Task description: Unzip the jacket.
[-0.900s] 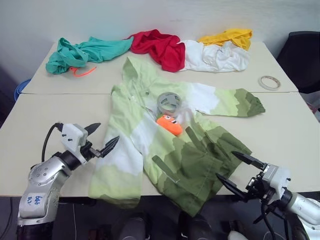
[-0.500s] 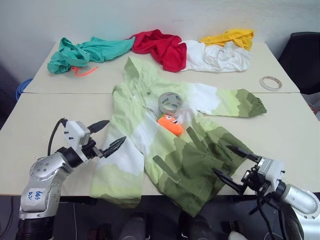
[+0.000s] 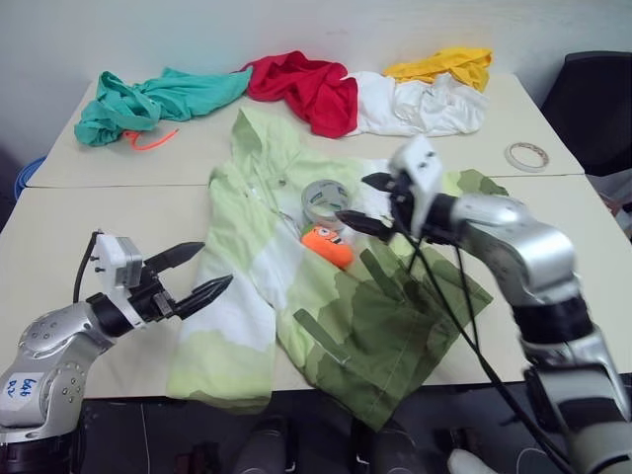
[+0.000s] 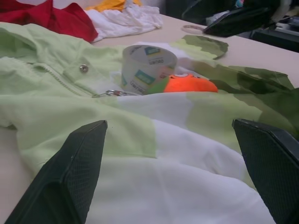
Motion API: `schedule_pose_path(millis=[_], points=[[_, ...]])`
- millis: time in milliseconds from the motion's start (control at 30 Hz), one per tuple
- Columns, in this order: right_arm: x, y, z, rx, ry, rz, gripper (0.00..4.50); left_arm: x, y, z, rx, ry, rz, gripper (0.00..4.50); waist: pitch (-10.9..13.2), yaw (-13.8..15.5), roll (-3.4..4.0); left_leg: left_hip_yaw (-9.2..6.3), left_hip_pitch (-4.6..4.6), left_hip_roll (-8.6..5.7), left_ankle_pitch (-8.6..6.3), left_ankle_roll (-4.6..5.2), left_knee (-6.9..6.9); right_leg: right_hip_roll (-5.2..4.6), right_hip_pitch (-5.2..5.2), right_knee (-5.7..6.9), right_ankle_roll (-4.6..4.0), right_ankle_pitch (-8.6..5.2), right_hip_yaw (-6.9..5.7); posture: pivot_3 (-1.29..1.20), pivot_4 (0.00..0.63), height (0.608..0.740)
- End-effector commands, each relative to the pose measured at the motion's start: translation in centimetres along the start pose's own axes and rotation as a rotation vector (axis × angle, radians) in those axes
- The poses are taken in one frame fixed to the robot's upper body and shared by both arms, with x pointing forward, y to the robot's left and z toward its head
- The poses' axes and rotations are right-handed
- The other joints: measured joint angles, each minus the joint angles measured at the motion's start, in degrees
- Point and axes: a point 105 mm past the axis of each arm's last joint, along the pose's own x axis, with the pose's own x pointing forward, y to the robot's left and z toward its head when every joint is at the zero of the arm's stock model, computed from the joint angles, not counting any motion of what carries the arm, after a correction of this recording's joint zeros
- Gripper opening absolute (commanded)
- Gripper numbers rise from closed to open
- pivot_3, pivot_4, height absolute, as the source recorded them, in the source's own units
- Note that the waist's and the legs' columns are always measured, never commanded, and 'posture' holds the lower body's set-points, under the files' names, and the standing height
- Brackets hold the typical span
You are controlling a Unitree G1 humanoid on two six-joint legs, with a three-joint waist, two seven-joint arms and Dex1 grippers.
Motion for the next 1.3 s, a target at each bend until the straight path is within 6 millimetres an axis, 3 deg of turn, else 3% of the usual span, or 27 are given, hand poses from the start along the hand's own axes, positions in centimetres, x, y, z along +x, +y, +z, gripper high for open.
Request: schedule_pose_path(millis=[33,167,300,400,600,767,833,933,1033,1167,1233,1300], points=[[3.1,0.3,0.5,0.008,0.058,-0.021,4.48,0.0,-0.3,0.7,0.026,-0.031,0.006,4.5,-0.01,-0.19,-0.02,0.02,-0.02,-0.05,0.02,0.03,0.0,0.03,-0.06,0.12,0.0,0.0,-0.09,0.0,0.15,0.74],[6.6,0.4,-0.4,0.009,0.135,-0.075,4.48,0.1,-0.9,0.6,0.029,-0.047,0.028,4.5,-0.04,-0.89,-0.13,0.04,-0.03,-0.16,0.08,0.14,0.01,0.04,-0.05,0.22,0.03,0.01,-0.12,0.0,0.15,0.74],[7.7,-0.8,-0.7,0.015,0.159,-0.15,4.48,-0.1,-1.2,0.2,0.028,-0.046,0.041,4.5,-0.06,-1.03,-0.19,0.04,-0.02,-0.16,0.12,0.15,0.08,0.04,-0.01,0.22,0.08,0.04,-0.01,0.0,0.15,0.74],[8.2,-1.2,-0.9,0.049,0.168,-0.167,3.98,0.0,-1.5,0.1,0.023,-0.052,0.048,4.5,-0.06,-1.18,-0.19,0.07,-0.01,-0.14,0.26,0.02,0.06,0.07,-0.04,0.23,0.09,0.05,0.04,0.0,0.15,0.74],[8.5,-1.3,0.1,0.143,0.111,-0.147,1.91,0.4,-1.6,-0.1,0.014,-0.056,0.039,4.5,-0.06,-1.31,-0.19,0.07,0.02,0.09,0.49,-0.3,-0.07,0.29,-0.1,0.25,0.06,0.03,0.08,0.0,0.15,0.74],[7.7,-1.6,0.5,0.199,0.065,-0.122,0.47,0.9,-1.5,-0.1,0.014,-0.06,0.024,4.5,-0.06,-1.25,-0.19,0.07,0.01,0.08,0.49,-0.3,-0.07,0.29,-0.12,0.27,0.06,0.03,0.13,0.0,0.15,0.74],[6.3,-1.6,2.8,0.169,-0.102,-0.038,0.44,1.3,-1.5,0.0,0.014,-0.068,0.01,4.5,-0.06,-1.02,-0.19,0.06,0.01,0.09,0.49,-0.3,-0.08,0.29,-0.13,0.27,0.06,0.03,0.12,0.0,0.15,0.74],[3.7,-1.8,4.3,0.109,-0.226,0.013,0.44,1.6,-1.6,0.0,0.016,-0.075,-0.008,4.5,-0.06,-0.97,-0.18,0.02,-0.02,0.03,0.48,-0.28,-0.11,0.26,-0.14,0.26,0.06,0.04,0.14,0.0,0.15,0.74],[-3.4,-3.9,4.7,0.054,-0.301,0.011,0.44,2.2,-1.7,-0.1,0.013,-0.079,-0.044,4.5,-0.05,-0.23,-0.19,-0.06,-0.12,-0.02,0.47,-0.22,-0.08,0.23,-0.16,0.25,0.07,0.04,0.08,0.0,0.15,0.74],[-9.8,-6.2,3.2,-0.001,-0.245,-0.109,0.44,2.5,-1.6,-0.2,0.013,-0.076,-0.061,4.5,-0.05,0.47,-0.2,-0.17,-0.21,-0.11,0.43,-0.14,-0.05,0.19,-0.12,0.14,0.07,0.04,0.06,0.0,0.15,0.74],[-13.9,-8.1,1.3,-0.037,-0.144,-0.216,0.44,2.5,-1.5,-0.2,0.018,-0.077,-0.066,4.5,-0.03,0.57,-0.22,-0.11,-0.2,-0.06,0.43,-0.16,-0.05,0.23,-0.12,0.09,0.08,0.04,0.04,0.0,0.15,0.74],[-18.8,-11.1,-2.8,-0.049,0.095,-0.417,0.44,2.4,-1.5,-0.2,0.02,-0.077,-0.068,4.5,-0.01,0.79,-0.23,0.01,-0.1,-0.03,0.45,-0.17,-0.06,0.27,-0.06,0.07,0.08,0.04,0.01,0.0,0.15,0.74]])
